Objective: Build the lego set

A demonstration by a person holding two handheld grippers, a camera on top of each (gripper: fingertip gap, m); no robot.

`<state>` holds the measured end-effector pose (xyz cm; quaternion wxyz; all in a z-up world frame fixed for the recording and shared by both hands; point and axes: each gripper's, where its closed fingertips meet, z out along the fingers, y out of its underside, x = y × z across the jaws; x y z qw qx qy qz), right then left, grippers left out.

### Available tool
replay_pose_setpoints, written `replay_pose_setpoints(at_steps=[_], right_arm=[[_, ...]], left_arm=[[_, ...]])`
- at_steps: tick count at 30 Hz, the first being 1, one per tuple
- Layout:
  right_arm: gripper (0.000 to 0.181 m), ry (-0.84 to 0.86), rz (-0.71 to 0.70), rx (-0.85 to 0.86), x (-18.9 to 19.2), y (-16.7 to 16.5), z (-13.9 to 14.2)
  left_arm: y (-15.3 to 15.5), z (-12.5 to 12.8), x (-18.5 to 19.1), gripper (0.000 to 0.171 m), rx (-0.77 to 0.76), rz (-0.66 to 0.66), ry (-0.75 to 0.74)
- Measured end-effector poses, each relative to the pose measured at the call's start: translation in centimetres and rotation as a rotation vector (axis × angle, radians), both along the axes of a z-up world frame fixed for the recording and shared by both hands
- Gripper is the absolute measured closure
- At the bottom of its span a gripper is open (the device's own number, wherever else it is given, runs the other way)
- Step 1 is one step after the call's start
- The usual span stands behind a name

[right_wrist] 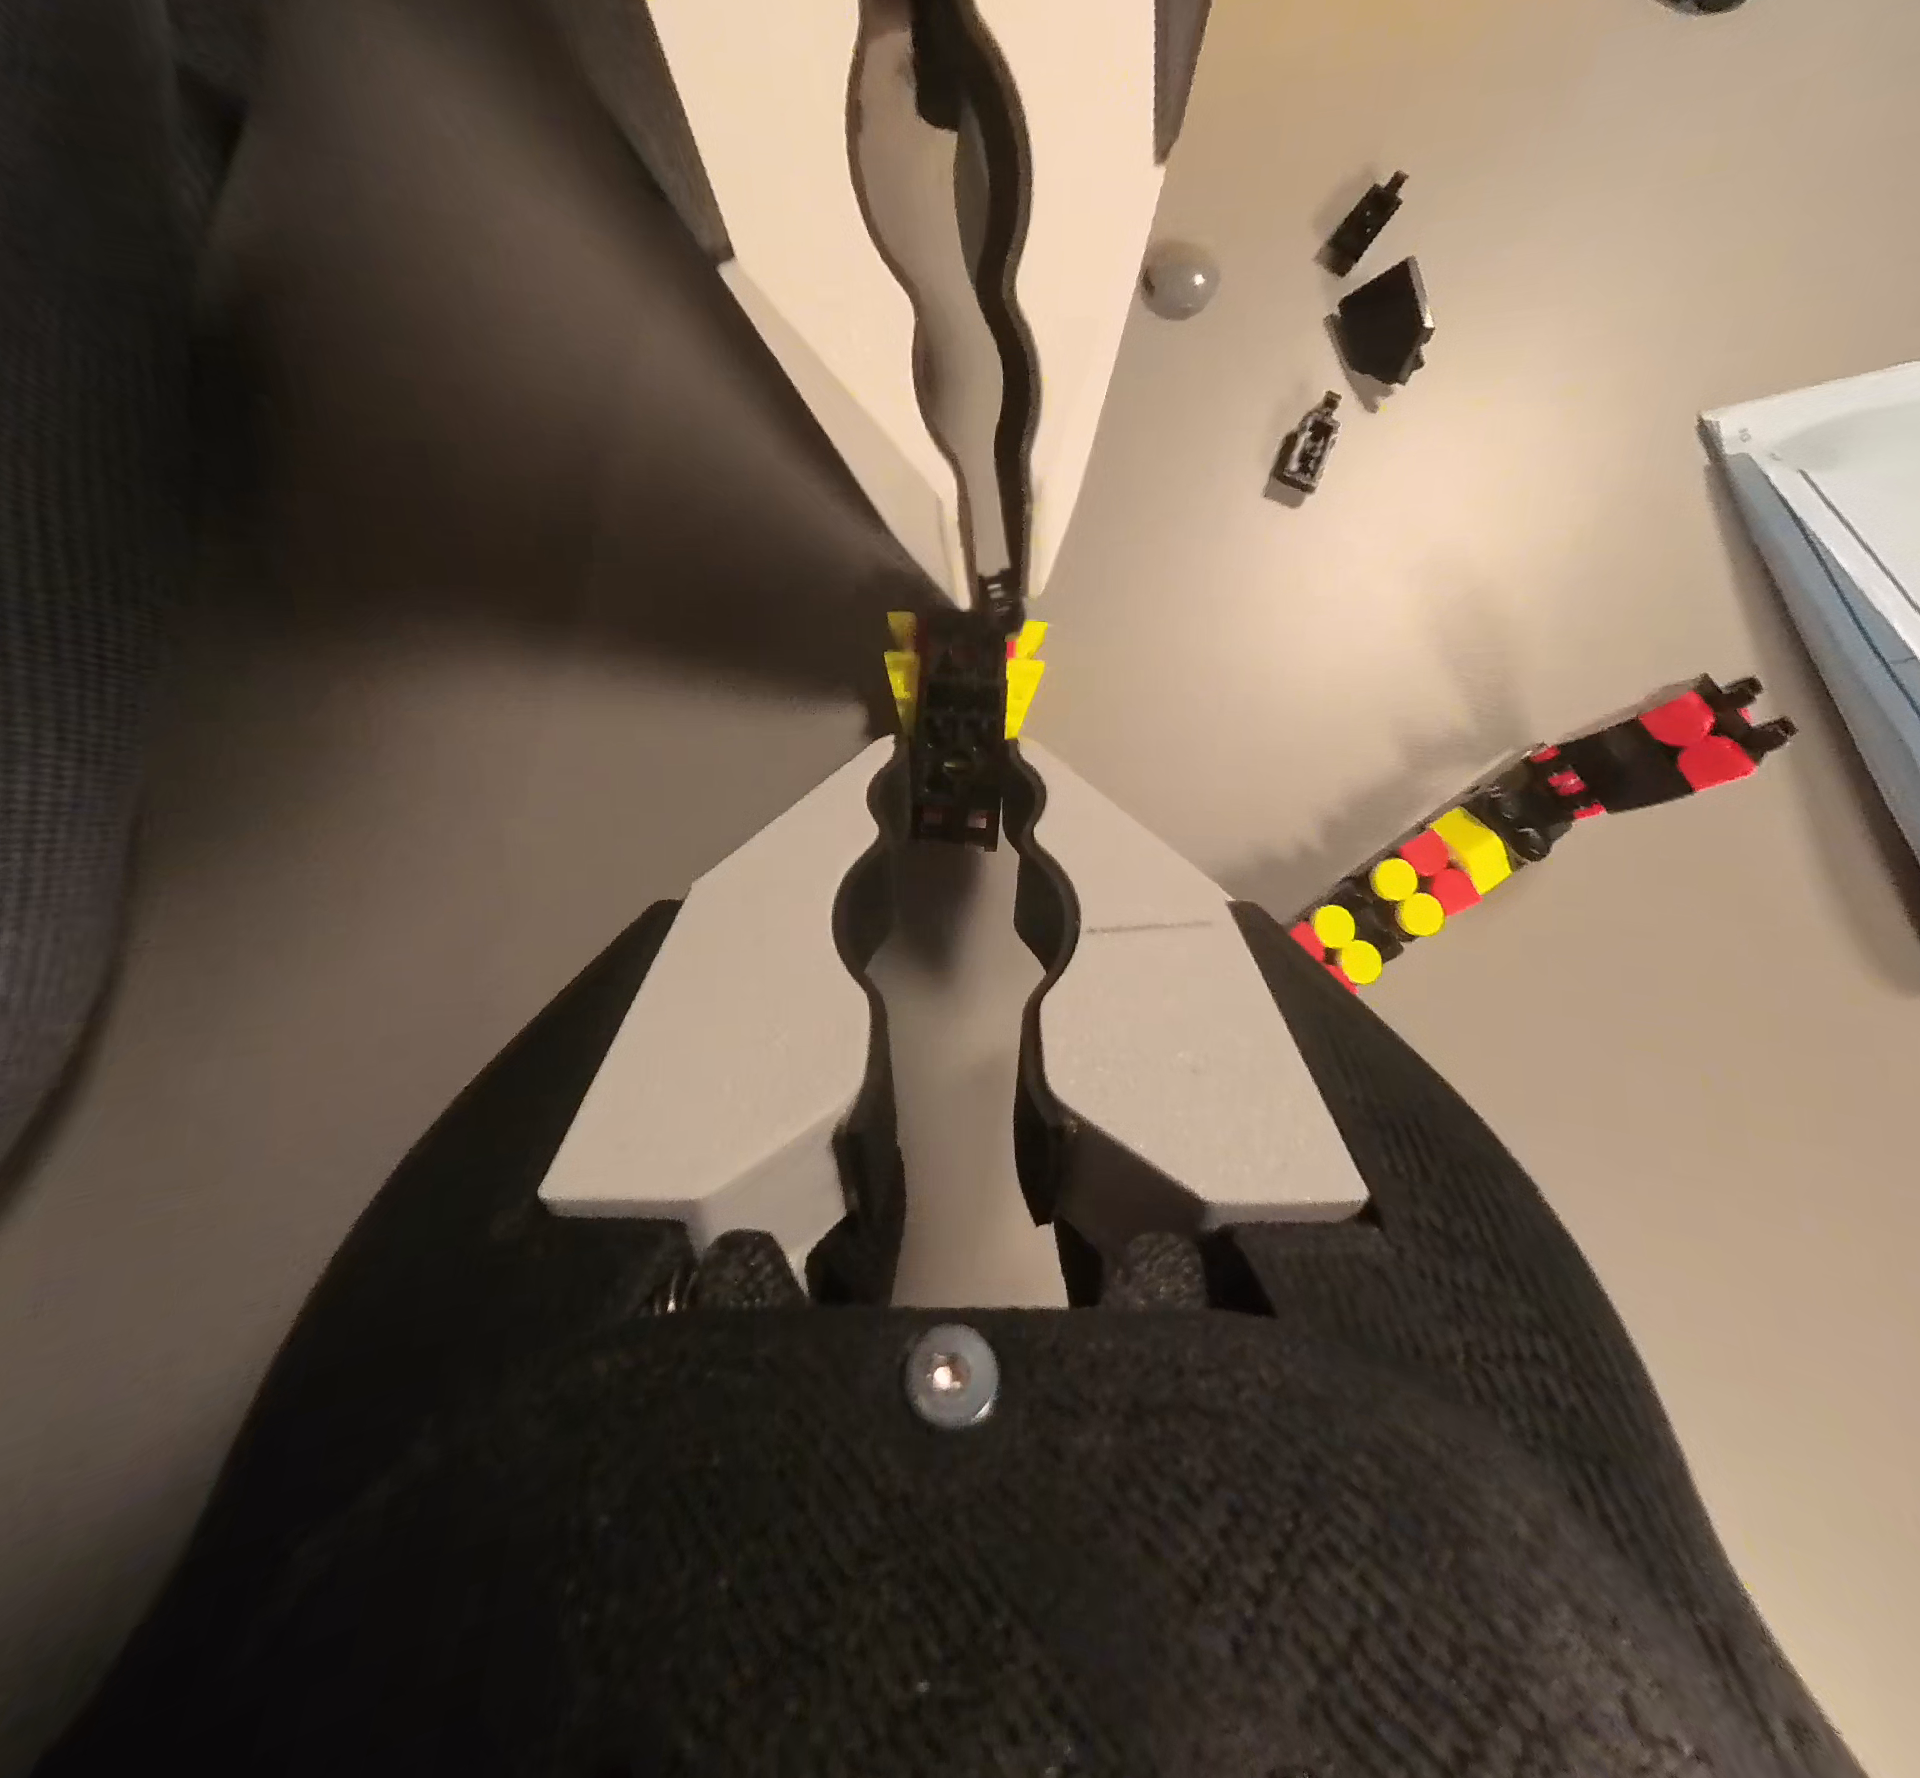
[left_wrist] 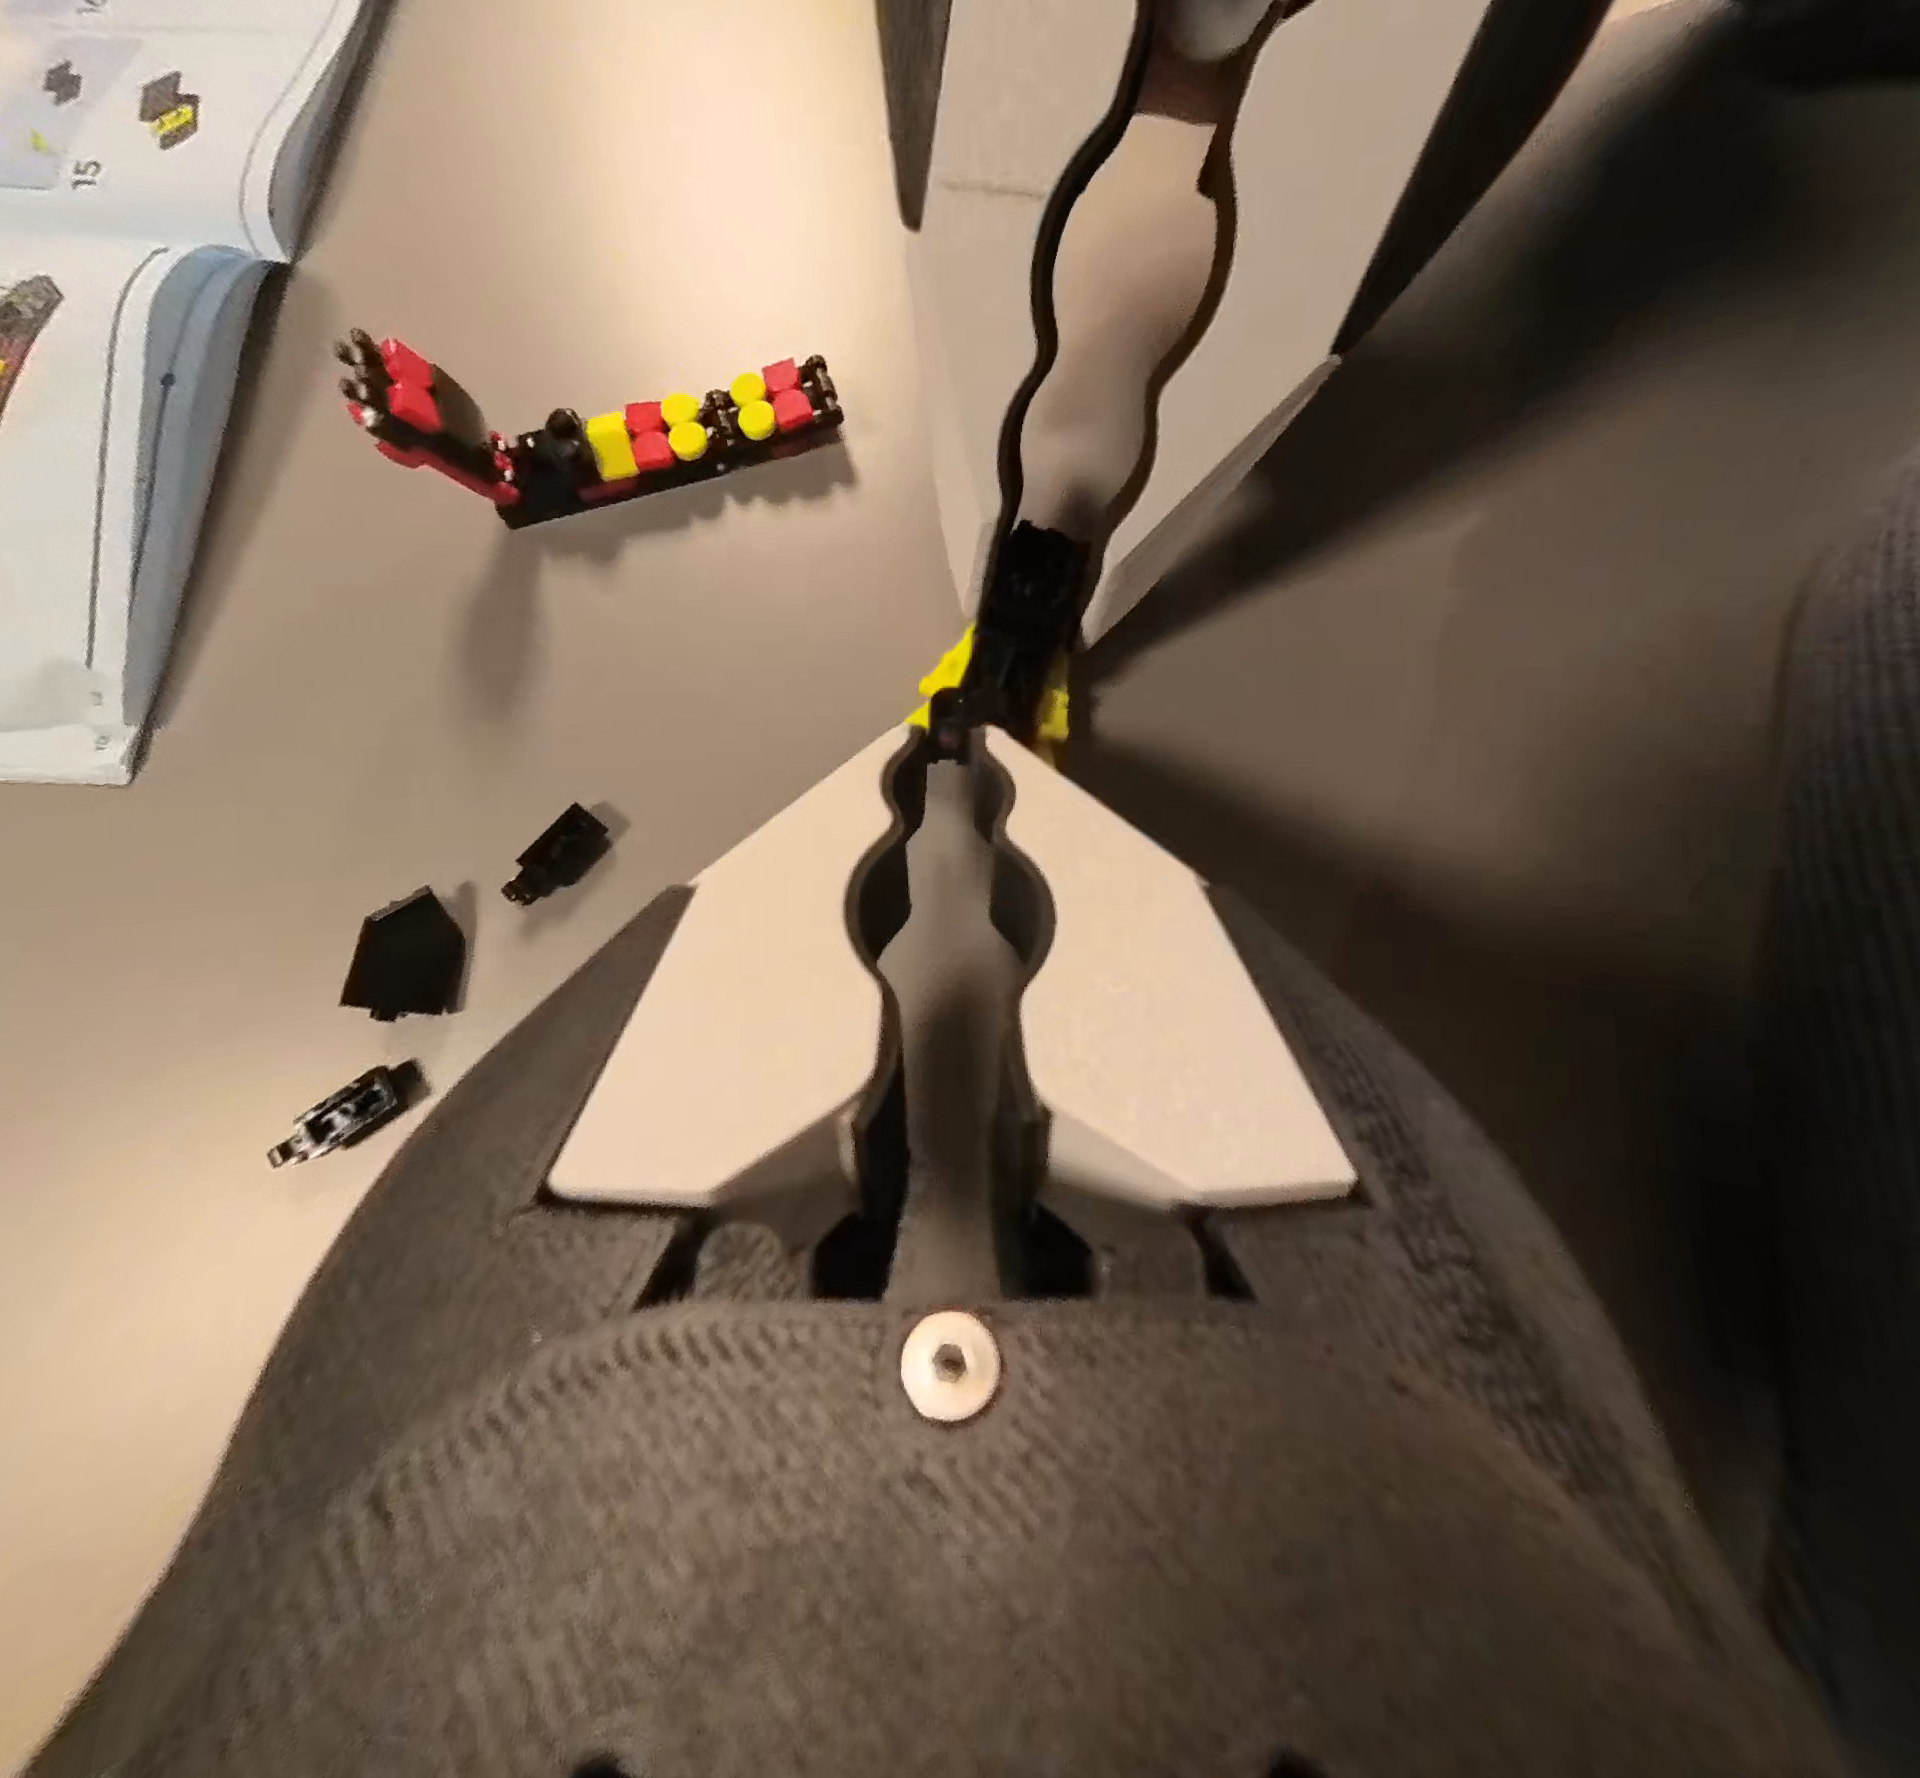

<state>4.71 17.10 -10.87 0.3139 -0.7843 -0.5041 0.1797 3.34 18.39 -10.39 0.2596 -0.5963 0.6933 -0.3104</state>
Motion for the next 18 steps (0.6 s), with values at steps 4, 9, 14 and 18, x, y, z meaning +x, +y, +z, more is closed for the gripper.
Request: replay_pose_setpoints(at_steps=[4,9,14,18], right_arm=[[0.166,0.003,0.01,0.001,-0.21,-0.15,-0.02],[0.166,-0.002,0.017,-0.003,-0.26,-0.24,-0.27],[0.166,0.006,0.019,-0.007,-0.27,-0.28,-0.28],[0.166,0.02,0.018,-0.017,-0.27,-0.26,-0.3]], left_arm=[[-0.44,0.04,-0.07,0.164,-0.01,-0.033,0.016],[-0.74,-0.34,-0.19,0.164,0.027,-0.074,0.061],[-0.53,-0.31,-0.18,0.159,0.041,-0.082,0.078],[-0.64,-0.28,-0.21,0.157,0.039,-0.095,0.079]])
